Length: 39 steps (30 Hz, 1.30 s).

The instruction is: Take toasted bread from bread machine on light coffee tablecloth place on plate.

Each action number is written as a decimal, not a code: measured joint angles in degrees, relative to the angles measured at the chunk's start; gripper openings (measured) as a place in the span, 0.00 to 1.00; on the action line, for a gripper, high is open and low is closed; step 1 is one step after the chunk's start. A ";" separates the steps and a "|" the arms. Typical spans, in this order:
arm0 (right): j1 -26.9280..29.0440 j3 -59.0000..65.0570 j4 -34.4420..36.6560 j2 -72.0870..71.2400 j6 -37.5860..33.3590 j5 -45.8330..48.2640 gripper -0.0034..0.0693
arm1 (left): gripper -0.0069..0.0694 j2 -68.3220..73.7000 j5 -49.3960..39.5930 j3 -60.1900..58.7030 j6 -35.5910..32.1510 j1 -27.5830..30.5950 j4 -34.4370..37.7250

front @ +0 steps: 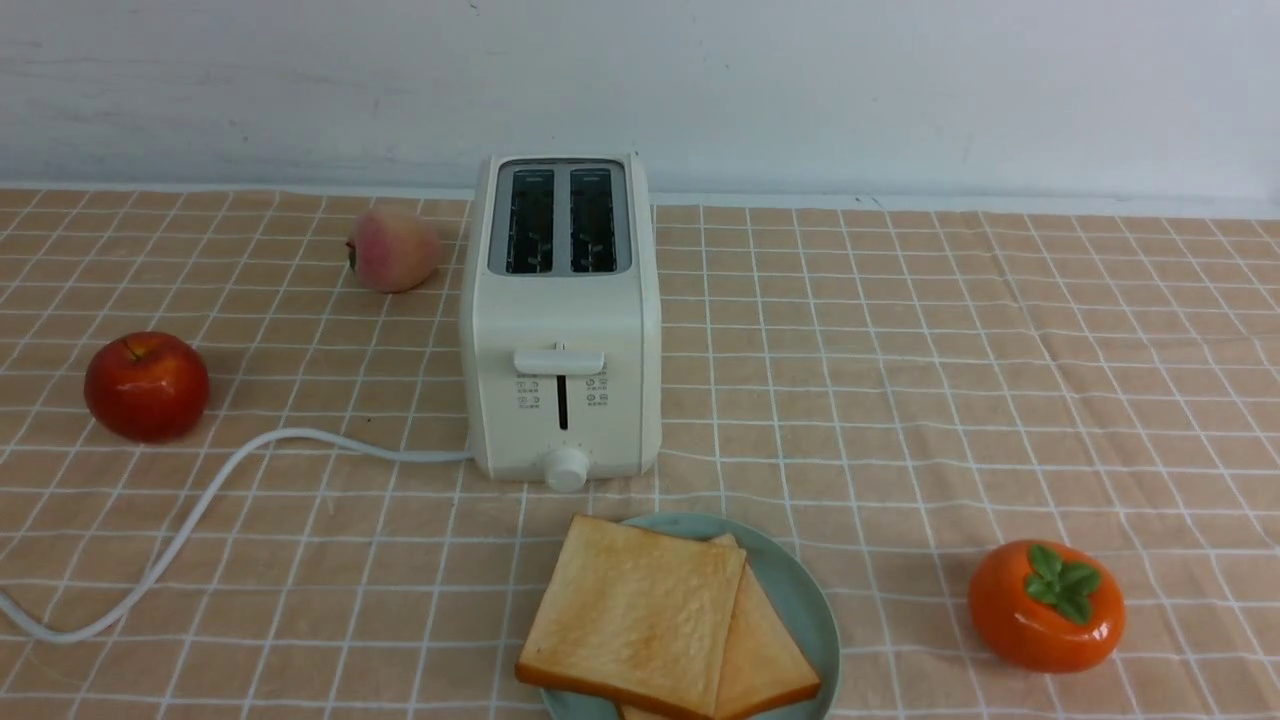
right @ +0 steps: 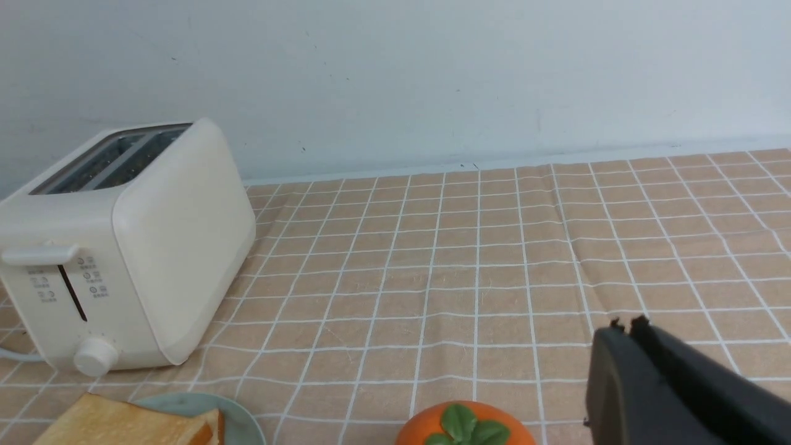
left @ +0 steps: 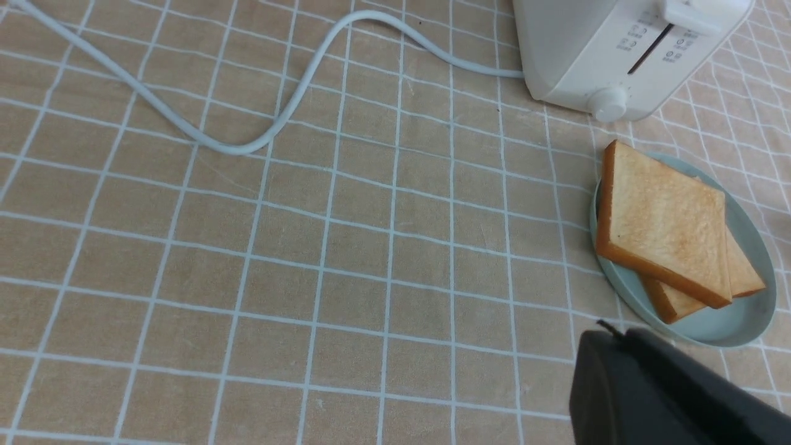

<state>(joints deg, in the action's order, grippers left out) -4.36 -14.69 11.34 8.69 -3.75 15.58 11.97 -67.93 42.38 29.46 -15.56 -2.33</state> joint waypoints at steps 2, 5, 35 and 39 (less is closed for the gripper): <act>0.00 0.00 0.00 0.00 0.00 0.00 0.05 | 0.07 0.00 -0.07 0.00 0.05 0.00 0.00; 0.00 0.00 0.00 0.00 0.00 0.00 0.06 | 0.07 0.00 0.97 -0.43 -0.07 0.00 -0.83; 0.00 0.00 -0.06 -0.06 0.00 0.37 0.11 | 0.10 -12.58 44.48 -44.13 -16.75 13.62 4.20; 0.00 0.00 -0.06 -0.06 0.00 0.37 0.11 | 0.10 -12.58 44.48 -44.13 -16.75 13.62 4.15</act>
<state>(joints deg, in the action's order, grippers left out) -4.36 -14.69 11.28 8.64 -3.75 15.95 -0.60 -23.44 -1.76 12.71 -1.94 1.82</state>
